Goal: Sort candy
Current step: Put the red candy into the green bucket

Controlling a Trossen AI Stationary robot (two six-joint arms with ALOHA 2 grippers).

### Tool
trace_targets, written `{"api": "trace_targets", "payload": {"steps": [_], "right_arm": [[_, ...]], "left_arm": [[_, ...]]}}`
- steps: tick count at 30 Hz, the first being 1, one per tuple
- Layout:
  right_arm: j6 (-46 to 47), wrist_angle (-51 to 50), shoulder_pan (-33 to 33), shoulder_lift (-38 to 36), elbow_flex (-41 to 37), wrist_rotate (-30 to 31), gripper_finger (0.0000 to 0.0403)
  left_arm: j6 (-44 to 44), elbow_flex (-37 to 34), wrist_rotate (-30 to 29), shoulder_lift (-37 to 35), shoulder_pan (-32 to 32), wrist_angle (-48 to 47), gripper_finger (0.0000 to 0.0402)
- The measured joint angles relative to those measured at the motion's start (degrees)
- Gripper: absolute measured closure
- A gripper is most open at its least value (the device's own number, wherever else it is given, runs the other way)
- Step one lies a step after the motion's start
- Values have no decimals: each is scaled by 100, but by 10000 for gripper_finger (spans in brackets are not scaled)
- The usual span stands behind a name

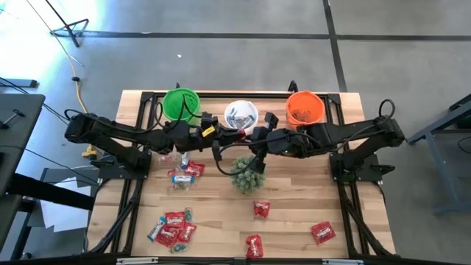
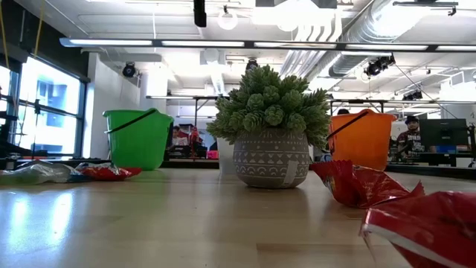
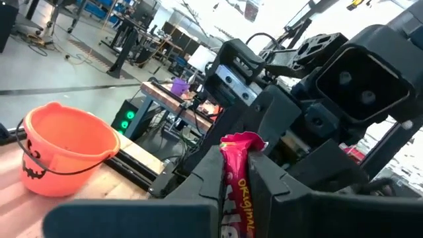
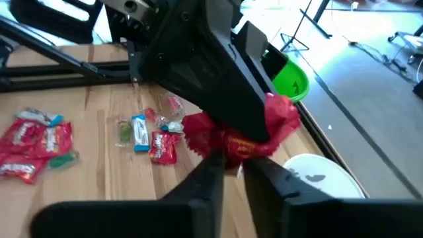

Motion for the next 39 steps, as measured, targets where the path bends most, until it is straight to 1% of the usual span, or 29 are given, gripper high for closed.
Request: {"api": "trace_targets", "payload": {"steps": [6, 8, 10, 12, 13, 18, 22, 26, 28, 30, 35, 39], "right_arm": [[219, -201, 80, -281, 0, 30, 281], [400, -306, 132, -408, 0, 50, 264], [785, -500, 186, -528, 0, 44, 253], [1234, -754, 260, -637, 0, 0, 247], [1454, -890, 296, -681, 0, 1, 246], [2397, -1515, 468, -755, 0, 2, 250], [2901, -1853, 535, -710, 0, 5, 257], [3106, -1971, 538, -678, -4, 10, 258], [3180, -1981, 533, -666, -4, 20, 258], [3233, -1976, 533, -666, -4, 64, 258], [3409, -1976, 533, -666, -4, 68, 259], [3530, -1975, 533, -666, -4, 65, 259]], "left_arm": [[221, 0, 1, -139, 152, -30, 387], [346, 0, -3, -277, 248, -118, 387], [562, 0, -11, -498, 379, -419, 387], [843, 0, -39, -814, 554, -985, 387], [960, 0, -144, -1004, 650, -1352, 387], [1396, 0, -997, -2091, 1235, -3471, 387], [1545, 0, -1465, -2822, 1836, -4901, 386], [1455, 0, -1677, -3156, 2610, -5870, 383], [1457, 0, -1538, -3145, 3058, -6093, 383], [1456, -1, -1179, -3050, 3509, -6210, 382], [1453, -2, 117, -2526, 4587, -6819, 380], [1570, -2, 1162, -2021, 5254, -6966, 368]]}}
